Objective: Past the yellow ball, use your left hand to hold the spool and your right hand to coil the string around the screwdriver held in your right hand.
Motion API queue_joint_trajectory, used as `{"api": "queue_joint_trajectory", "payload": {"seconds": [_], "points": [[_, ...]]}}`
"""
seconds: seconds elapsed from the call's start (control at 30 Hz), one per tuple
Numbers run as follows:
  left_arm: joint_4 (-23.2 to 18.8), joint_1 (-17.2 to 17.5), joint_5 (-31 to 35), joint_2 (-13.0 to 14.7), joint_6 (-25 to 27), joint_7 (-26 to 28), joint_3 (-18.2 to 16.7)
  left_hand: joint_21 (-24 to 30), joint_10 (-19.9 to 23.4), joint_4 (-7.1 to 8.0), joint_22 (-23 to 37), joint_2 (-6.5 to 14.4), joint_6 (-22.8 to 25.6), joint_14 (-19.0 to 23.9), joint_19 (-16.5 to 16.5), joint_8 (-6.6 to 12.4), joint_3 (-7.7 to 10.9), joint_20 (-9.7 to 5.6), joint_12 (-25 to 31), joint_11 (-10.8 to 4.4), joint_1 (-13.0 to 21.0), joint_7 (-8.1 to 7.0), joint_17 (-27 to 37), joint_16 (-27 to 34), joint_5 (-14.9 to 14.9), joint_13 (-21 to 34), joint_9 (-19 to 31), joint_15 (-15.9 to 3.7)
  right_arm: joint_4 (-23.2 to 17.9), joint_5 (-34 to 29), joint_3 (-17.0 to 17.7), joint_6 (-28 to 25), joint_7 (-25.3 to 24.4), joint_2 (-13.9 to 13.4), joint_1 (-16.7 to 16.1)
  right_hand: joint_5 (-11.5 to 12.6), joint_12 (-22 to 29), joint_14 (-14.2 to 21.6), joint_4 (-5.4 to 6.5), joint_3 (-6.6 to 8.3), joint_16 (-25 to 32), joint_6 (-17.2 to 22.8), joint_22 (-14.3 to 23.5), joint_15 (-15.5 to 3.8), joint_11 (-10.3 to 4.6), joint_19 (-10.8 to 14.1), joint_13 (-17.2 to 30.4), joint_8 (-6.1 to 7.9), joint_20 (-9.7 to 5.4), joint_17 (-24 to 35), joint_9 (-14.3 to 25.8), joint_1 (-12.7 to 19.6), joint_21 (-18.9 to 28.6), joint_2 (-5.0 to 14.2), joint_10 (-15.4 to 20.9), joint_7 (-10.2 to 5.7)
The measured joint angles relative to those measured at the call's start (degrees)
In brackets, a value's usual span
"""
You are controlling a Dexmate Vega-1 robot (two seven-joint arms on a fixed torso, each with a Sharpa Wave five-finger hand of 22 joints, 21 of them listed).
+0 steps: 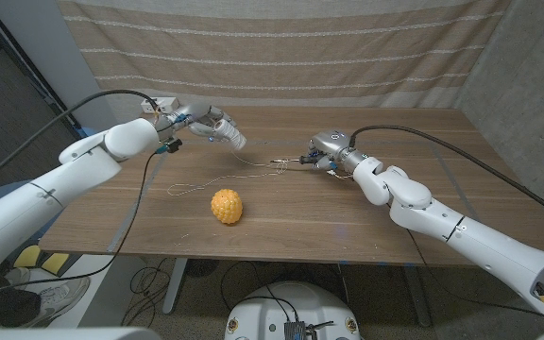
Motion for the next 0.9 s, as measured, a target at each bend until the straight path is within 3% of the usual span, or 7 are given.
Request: {"api": "queue_joint_trajectory", "payload": {"seconds": [0.2, 0.23, 0.4, 0.57, 0.7, 0.87, 0.9], "points": [[0.0, 0.0, 2.0, 0.0, 1.8, -2.2, 0.0, 0.0, 0.1, -0.17, 0.0, 0.0, -0.4, 0.0, 0.0, -0.43, 0.16, 0.00, -0.5, -0.13, 0.0, 0.43, -0.3, -0.3, 0.0, -0.2, 0.0, -0.04, 0.3, 0.0, -0.5, 0.0, 0.0, 0.2, 0.5, -0.3, 0.0, -0.1, 0.06, -0.06, -0.2, -0.3, 0.0, -0.13, -0.19, 0.0, 0.0, 0.00, 0.00, -0.1, 0.0, 0.0, 0.0, 0.00, -0.4, -0.31], [0.7, -3.3, 2.4, -0.3, 2.1, -2.6, 4.0, 0.0, 0.1, -0.17, 0.0, 0.0, -0.4, 0.0, 0.0, -0.43, 0.17, 0.00, -0.5, -0.14, 0.0, 0.43, -0.3, -0.3, 0.0, -0.2, 0.0, -0.04, 0.4, 0.7, -0.6, -0.7, 3.8, 0.3, 0.6, -0.3, 0.0, -0.1, 0.08, -0.05, -0.2, -0.3, 0.0, -0.13, -0.11, 0.0, 0.0, -0.01, 0.00, -0.1, 0.0, 0.0, 0.0, 0.00, -0.5, -0.31], [0.8, -3.9, 4.5, -0.4, 3.8, -4.5, 4.6, 0.0, 0.2, -0.18, 0.0, 0.0, -0.7, 0.0, -0.1, -0.44, 0.17, -0.08, -0.9, -0.22, 0.0, 0.74, -0.5, -0.5, 0.0, -0.2, 0.0, -0.05, 0.9, 0.8, -1.1, -0.7, 4.3, 0.5, 1.0, -0.8, -0.2, -0.5, 0.19, 0.62, -0.6, -0.8, 0.0, -0.46, 0.26, 0.0, 0.0, -0.02, 0.00, -0.2, 0.0, 0.0, 0.0, 0.01, -1.7, -0.85], [1.2, -6.5, 6.8, -0.9, 5.3, -6.0, 8.0, 0.0, 0.2, -0.09, 0.0, 0.0, -1.1, 0.0, -0.9, -0.93, 0.25, 0.13, -1.3, -0.27, 0.0, 1.12, -0.8, -1.1, 0.0, 0.0, 0.0, -0.05, 1.3, 1.4, -1.5, -0.9, 6.2, 0.8, 1.4, -2.3, -0.7, -1.6, -0.09, 1.90, -2.2, -2.4, -0.3, -1.61, 0.99, -1.6, -0.4, -0.42, 0.26, -0.8, 0.3, -0.4, -0.8, 0.42, -5.0, -3.23], [1.2, -7.4, 8.9, -1.0, 6.6, -7.3, 9.1, -0.1, -0.2, -0.12, 0.0, 0.0, -2.2, -0.1, -2.2, -2.22, 0.85, 0.68, -3.2, -1.89, 0.0, 2.19, -1.5, -2.5, 0.0, -0.7, -0.2, -0.05, 1.5, 1.6, -1.8, -1.1, 6.6, 1.0, 1.7, -3.1, -1.1, -2.9, -0.30, 2.77, -3.8, -5.4, -0.3, -2.91, 0.77, -3.4, -0.7, -0.42, 0.30, -1.5, 0.8, -1.0, -1.8, 0.95, -8.5, -4.24], [0.9, -8.9, 12.4, -1.2, 8.6, -9.2, 11.1, -0.8, -0.6, -0.07, 0.0, 0.0, -3.5, -0.1, -4.2, -3.33, 0.95, 1.00, -5.6, -3.63, 0.0, 3.52, -1.9, -4.0, 0.0, -1.9, -0.3, -0.05, 1.8, 1.6, -2.3, -1.6, 7.5, 1.2, 2.2, -3.1, -1.1, -5.6, -0.63, 2.44, -4.6, -10.6, -0.4, -4.58, -0.08, -6.4, -1.3, -0.62, 0.65, -1.8, 0.8, -1.1, -3.8, 1.20, -14.4, -4.63], [0.9, -8.9, 13.5, -1.2, 9.1, -9.7, 11.1, -1.3, -0.9, 0.28, -0.1, 0.0, -3.8, -0.2, -5.2, -3.59, 0.59, 1.15, -6.1, -3.96, 0.0, 3.81, -2.1, -4.4, 0.0, -2.1, -0.3, 0.11, 1.8, 1.6, -2.4, -1.6, 7.5, 1.2, 2.3, -3.1, -1.1, -7.1, -0.63, 2.41, -5.1, -11.4, -0.6, -4.30, -0.28, -7.3, -1.4, -0.62, 0.70, -1.8, 0.8, -0.6, -4.5, 2.64, -15.4, -4.97]]}}
